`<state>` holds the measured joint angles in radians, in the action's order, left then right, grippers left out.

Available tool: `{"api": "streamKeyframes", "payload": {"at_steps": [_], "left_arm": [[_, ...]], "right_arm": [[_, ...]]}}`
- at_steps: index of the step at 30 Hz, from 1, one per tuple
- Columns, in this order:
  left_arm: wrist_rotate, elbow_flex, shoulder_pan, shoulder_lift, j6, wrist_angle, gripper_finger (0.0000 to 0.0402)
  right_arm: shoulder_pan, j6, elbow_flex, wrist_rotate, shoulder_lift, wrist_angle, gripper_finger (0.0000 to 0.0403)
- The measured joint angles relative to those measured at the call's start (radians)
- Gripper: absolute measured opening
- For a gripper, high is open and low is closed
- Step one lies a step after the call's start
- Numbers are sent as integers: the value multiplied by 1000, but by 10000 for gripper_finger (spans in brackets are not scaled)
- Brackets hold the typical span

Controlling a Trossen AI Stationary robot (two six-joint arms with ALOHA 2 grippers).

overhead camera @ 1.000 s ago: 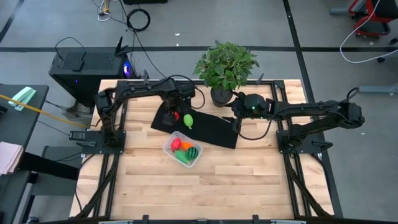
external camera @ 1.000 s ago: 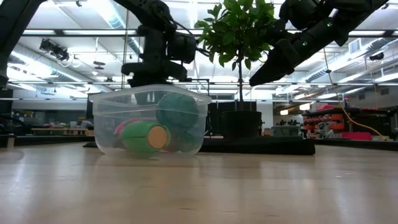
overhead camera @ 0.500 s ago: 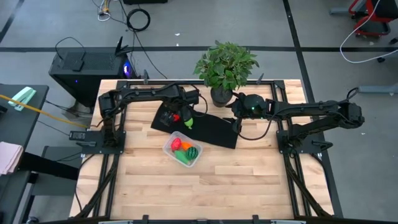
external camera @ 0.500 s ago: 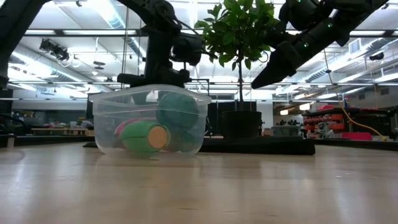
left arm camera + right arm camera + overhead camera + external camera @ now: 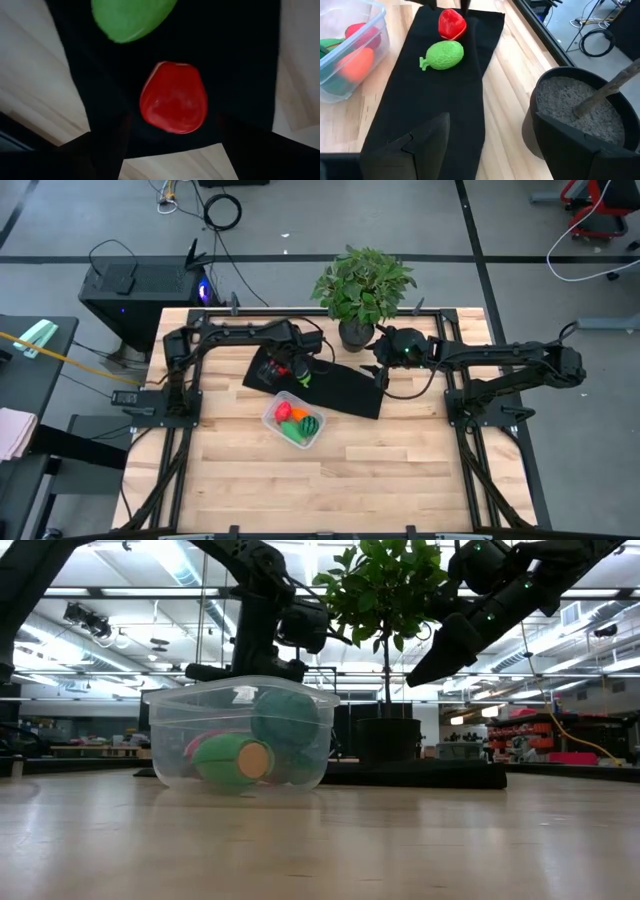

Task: Pick and placing Produce into tupperware
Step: Put the red apple into the transparent bin

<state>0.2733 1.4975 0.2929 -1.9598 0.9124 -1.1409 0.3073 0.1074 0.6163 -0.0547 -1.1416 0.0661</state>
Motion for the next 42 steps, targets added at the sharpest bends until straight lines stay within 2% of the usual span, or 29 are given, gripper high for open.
{"api": "streamKeyframes", "payload": {"at_steps": [8,12,16,21,26,33,42], "left_arm": [[-21,0,-8,-46,-12,-36,305],[26,0,-4,-67,-10,-31,305],[29,0,2,-71,-37,-27,303],[-4,0,4,-71,-39,-11,303],[-46,0,2,-123,-37,-15,303],[-26,0,5,-180,-45,-13,302],[-5,0,14,-182,-66,-14,302]], "right_arm": [[0,-3,0,3,0,1,291],[-1,-3,0,4,0,2,291],[-1,-2,0,4,0,2,291],[-1,-1,0,4,0,2,291],[-1,0,0,4,0,7,291],[-1,0,0,4,0,10,291],[-1,1,0,4,0,9,291]]}}
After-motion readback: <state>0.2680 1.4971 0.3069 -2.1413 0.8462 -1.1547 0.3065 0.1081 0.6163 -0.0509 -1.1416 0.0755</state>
